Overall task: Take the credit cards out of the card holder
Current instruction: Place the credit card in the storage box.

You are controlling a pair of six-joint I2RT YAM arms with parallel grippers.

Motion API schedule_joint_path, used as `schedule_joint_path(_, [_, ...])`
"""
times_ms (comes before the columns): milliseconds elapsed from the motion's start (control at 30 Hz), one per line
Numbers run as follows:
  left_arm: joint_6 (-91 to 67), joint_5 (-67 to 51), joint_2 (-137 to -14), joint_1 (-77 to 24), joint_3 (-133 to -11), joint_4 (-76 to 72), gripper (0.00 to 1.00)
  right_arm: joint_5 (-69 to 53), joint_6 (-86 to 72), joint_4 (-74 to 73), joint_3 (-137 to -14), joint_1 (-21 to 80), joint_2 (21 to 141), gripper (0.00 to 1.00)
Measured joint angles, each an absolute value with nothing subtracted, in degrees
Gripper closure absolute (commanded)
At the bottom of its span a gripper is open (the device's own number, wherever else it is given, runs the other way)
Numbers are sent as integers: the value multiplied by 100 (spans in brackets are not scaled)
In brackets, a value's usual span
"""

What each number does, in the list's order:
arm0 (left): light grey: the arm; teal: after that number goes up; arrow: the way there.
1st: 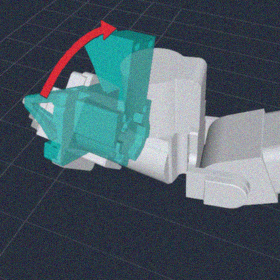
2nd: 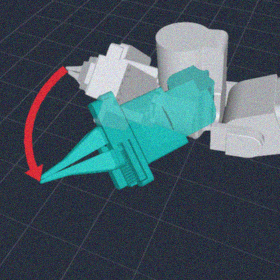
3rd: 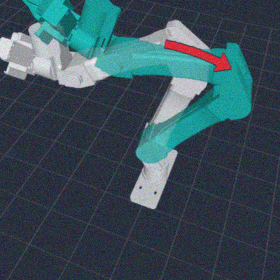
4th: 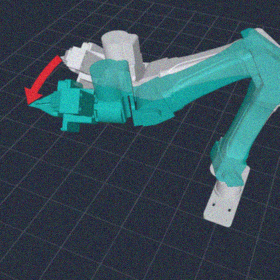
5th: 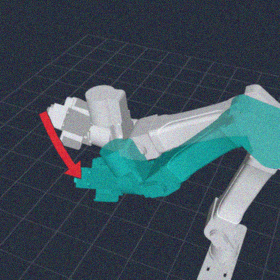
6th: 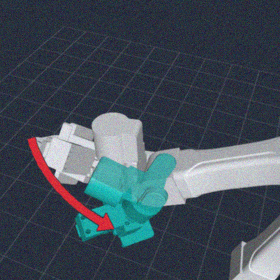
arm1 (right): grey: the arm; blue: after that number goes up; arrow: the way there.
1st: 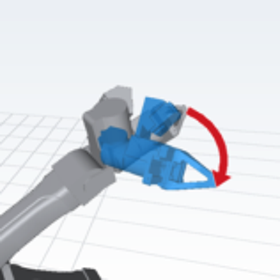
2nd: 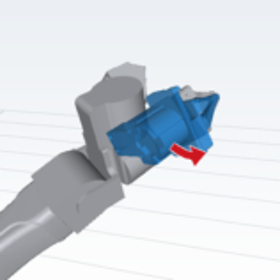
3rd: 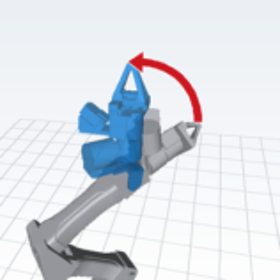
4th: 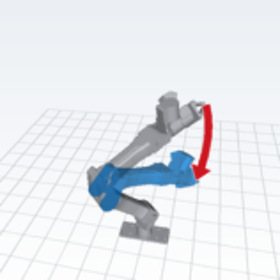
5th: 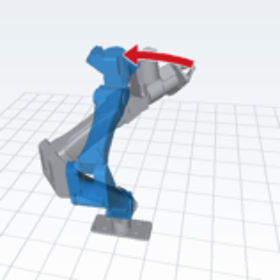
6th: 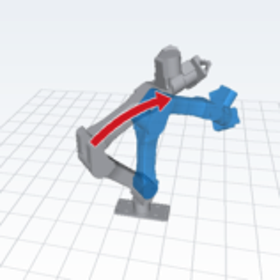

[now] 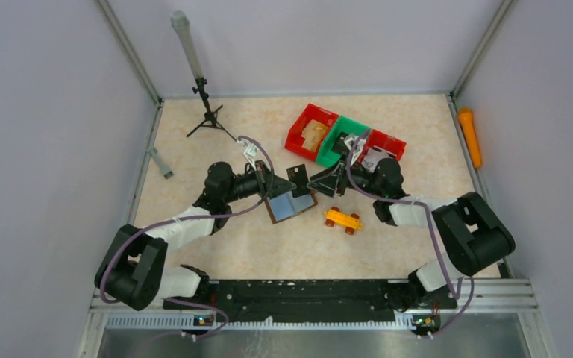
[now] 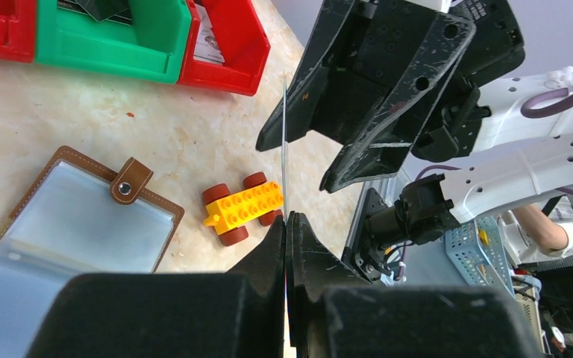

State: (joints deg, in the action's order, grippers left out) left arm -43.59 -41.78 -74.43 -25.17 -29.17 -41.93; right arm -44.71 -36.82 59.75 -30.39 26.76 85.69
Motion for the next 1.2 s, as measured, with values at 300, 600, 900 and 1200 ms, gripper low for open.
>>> schedule_joint_path(300, [-4357, -4233, -7443, -2556, -2921, -4202, 100, -4790, -4060, 6423, -3039, 2676, 8838, 68])
schedule_joint_path(600, [-4316, -4272, -7459, -2613, -3017, -4176, 87, -4829, -4176, 6573, -3039, 2672, 8838, 100])
schedule_joint_path(900, [-3975, -3717, -7428, -2635, -3155, -3496, 57, -4814, -4062, 6495, -3039, 2681, 8812, 100])
schedule_joint_path(1200, [-3592, -2508, -6921, -2635, -3199, -2355, 48, -3498, -2512, 4042, -3301, 2692, 8066, 100])
